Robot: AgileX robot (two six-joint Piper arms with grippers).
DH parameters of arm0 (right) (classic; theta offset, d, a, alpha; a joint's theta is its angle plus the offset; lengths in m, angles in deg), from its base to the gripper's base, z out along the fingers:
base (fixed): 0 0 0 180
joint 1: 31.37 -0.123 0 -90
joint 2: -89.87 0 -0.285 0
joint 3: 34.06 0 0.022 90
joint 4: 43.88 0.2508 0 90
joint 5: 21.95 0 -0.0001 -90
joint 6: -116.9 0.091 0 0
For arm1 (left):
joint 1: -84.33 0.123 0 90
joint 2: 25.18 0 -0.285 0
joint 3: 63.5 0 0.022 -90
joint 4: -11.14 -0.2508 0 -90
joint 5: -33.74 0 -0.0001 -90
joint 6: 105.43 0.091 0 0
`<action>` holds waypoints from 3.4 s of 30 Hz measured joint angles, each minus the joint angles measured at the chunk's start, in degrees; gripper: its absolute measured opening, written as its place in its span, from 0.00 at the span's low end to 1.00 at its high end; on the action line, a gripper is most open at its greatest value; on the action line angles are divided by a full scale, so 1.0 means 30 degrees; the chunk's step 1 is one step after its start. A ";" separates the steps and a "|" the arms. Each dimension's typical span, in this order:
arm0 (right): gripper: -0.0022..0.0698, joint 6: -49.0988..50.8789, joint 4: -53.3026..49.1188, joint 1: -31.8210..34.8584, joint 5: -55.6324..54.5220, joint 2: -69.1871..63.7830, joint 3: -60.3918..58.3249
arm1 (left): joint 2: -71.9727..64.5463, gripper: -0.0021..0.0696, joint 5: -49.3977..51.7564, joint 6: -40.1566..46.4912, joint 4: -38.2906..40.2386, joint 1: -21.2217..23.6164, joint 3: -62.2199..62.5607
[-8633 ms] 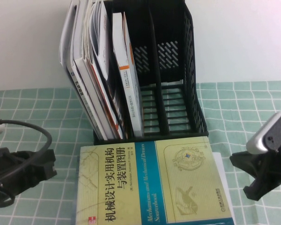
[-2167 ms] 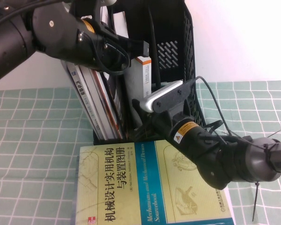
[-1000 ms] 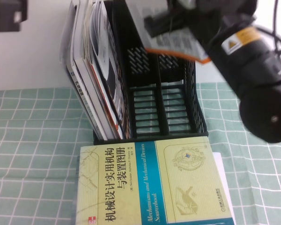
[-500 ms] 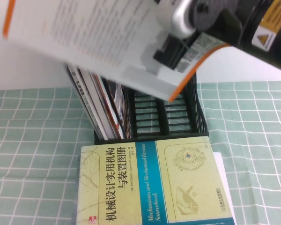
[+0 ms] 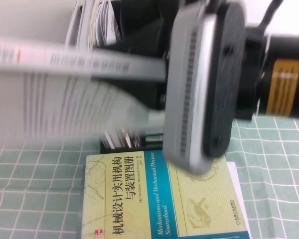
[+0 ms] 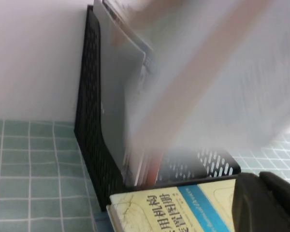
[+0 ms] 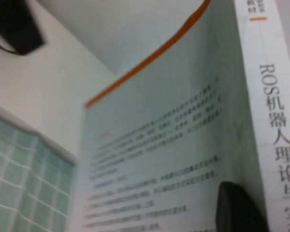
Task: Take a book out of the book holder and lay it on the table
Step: Place the picked book on the book
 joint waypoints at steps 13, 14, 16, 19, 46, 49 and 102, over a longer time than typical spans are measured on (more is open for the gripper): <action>0.26 0.1045 -0.1343 -0.0207 -0.1345 0.0769 -0.0790 | 0.0248 0.03 -0.0487 0.0000 -0.1422 0.0000 -0.0036; 0.26 0.0942 -0.1343 -0.0207 -0.1004 0.0808 -0.1008 | 0.0248 0.03 -0.0487 0.0000 -0.1564 0.0000 -0.0036; 0.26 0.0753 -0.1343 -0.0207 -0.0295 0.0837 -0.1602 | 0.0248 0.03 -0.0568 0.0000 -0.1884 0.0000 -0.0036; 0.26 0.0385 -0.1343 -0.0207 0.0727 0.0837 -0.2702 | 0.0248 0.03 -0.0568 0.0000 -0.2509 0.0000 -0.0036; 0.26 -0.3126 -0.0291 -0.0161 0.7182 -0.2299 -0.4791 | 0.0248 0.03 -0.0568 0.0119 -0.3284 0.0000 -0.0036; 0.26 -0.3753 -0.0180 -0.0147 0.7582 -0.2438 -0.4791 | 0.0248 0.03 -0.0568 0.0119 -0.3284 0.0000 -0.0036; 0.26 -0.4002 -0.0025 -0.0019 0.7602 -0.4117 -0.3304 | 0.0248 0.03 -0.1766 0.0130 -0.3300 0.0000 -0.0929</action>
